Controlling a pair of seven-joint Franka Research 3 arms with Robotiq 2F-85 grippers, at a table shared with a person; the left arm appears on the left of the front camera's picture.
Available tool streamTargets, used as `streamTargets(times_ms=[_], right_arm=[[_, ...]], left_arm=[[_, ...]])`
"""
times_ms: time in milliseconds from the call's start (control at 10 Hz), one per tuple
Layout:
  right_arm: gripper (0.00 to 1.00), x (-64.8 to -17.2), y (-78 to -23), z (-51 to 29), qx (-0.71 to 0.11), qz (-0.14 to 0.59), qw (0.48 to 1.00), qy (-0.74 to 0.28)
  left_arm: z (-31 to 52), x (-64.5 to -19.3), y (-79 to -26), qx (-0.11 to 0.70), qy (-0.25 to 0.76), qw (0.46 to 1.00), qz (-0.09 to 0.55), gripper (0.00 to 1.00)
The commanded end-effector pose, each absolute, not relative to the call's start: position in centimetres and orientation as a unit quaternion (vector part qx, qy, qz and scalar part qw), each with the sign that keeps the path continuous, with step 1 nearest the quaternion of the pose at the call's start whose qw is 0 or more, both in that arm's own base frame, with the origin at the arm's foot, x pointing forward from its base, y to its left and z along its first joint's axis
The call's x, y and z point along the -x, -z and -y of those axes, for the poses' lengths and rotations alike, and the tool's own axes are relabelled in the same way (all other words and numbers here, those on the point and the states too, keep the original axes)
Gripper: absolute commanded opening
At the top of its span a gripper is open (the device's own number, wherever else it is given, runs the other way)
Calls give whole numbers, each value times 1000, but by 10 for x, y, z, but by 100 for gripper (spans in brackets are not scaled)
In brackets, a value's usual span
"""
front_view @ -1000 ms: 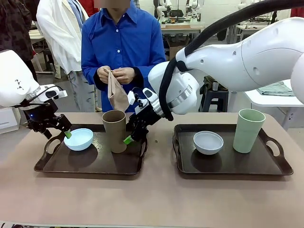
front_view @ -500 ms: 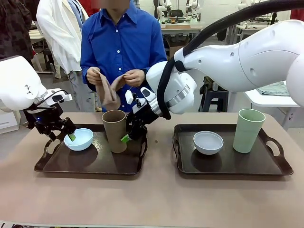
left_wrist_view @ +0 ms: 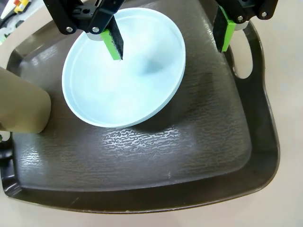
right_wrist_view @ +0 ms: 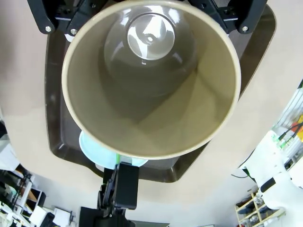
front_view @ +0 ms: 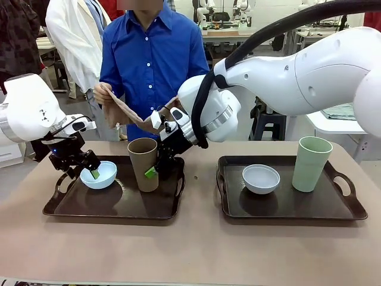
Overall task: Set up a tray with a mat and arrange the tableware.
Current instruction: Pick up the Picnic Bowl and Reusable plastic cup from the Handle tray in front of the human's position and hold them in the air.
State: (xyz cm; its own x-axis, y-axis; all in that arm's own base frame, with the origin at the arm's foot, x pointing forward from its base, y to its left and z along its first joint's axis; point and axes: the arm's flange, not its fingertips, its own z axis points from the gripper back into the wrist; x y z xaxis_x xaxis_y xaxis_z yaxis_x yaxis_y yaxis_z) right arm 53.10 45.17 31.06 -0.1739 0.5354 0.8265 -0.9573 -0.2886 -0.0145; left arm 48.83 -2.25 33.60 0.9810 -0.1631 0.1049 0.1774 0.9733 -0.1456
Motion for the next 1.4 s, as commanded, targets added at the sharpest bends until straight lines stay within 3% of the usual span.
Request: streamTargets(times_ms=[0,200,300,400,500,600,700,800,900,1000,1100,1200,1300], right_arm=[[100,-533,-305,-458,-380,305,512,-708],[100,-536,-302,-461,-388,305,510,-704],[40,-535,-300,-460,-390,308,504,-707],[40,-535,-299,-459,-391,304,502,-709],[0,-534,-299,-459,-389,304,503,-709],[34,-534,-298,-458,-387,303,503,-710],[0,-533,-297,-458,-385,302,504,-712],[0,-532,-297,-458,-383,301,506,-712],[0,-531,-296,-457,-381,300,507,-713],[24,-530,-296,-457,-379,297,508,-714],[24,-529,-296,-456,-375,296,510,-715],[0,-529,-296,-455,-371,294,515,-715],[24,-529,-295,-453,-366,288,523,-714]], left_arm=[[28,-494,-336,67,75,994,44,100],[29,-494,-333,68,78,994,40,100],[29,-493,-332,69,82,994,37,44],[28,-492,-331,68,80,994,36,43],[28,-491,-332,67,81,994,37,0],[28,-490,-332,66,82,994,38,0],[27,-489,-332,66,80,994,38,0],[27,-488,-333,65,78,994,39,18],[26,-487,-334,65,76,994,39,9],[25,-486,-335,64,74,994,40,0],[24,-484,-336,62,72,995,41,0],[24,-484,-337,61,70,995,40,0],[24,-484,-337,59,71,995,38,0]])
